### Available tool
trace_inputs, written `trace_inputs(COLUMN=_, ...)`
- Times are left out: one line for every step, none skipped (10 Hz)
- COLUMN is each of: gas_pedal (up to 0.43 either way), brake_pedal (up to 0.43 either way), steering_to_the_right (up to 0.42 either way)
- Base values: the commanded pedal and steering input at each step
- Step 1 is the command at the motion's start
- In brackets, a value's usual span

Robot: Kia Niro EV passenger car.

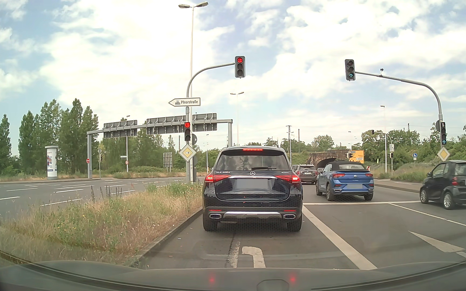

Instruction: Follow the waypoints while adhering to traffic rules and regulations

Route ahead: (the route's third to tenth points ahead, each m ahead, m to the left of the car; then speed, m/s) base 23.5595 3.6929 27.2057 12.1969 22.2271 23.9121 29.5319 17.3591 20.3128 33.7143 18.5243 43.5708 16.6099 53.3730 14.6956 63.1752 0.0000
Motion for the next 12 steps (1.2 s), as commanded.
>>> trace_inputs(gas_pedal=0.0, brake_pedal=0.299, steering_to_the_right=0.005)
trace_inputs(gas_pedal=0.0, brake_pedal=0.299, steering_to_the_right=0.005)
trace_inputs(gas_pedal=0.0, brake_pedal=0.299, steering_to_the_right=0.006)
trace_inputs(gas_pedal=0.0, brake_pedal=0.299, steering_to_the_right=0.006)
trace_inputs(gas_pedal=0.0, brake_pedal=0.299, steering_to_the_right=0.006)
trace_inputs(gas_pedal=0.0, brake_pedal=0.299, steering_to_the_right=0.007)
trace_inputs(gas_pedal=0.0, brake_pedal=0.299, steering_to_the_right=0.006)
trace_inputs(gas_pedal=0.0, brake_pedal=0.299, steering_to_the_right=0.006)
trace_inputs(gas_pedal=0.0, brake_pedal=0.299, steering_to_the_right=0.006)
trace_inputs(gas_pedal=0.0, brake_pedal=0.299, steering_to_the_right=0.007)
trace_inputs(gas_pedal=0.0, brake_pedal=0.299, steering_to_the_right=0.006)
trace_inputs(gas_pedal=0.0, brake_pedal=0.299, steering_to_the_right=0.007)
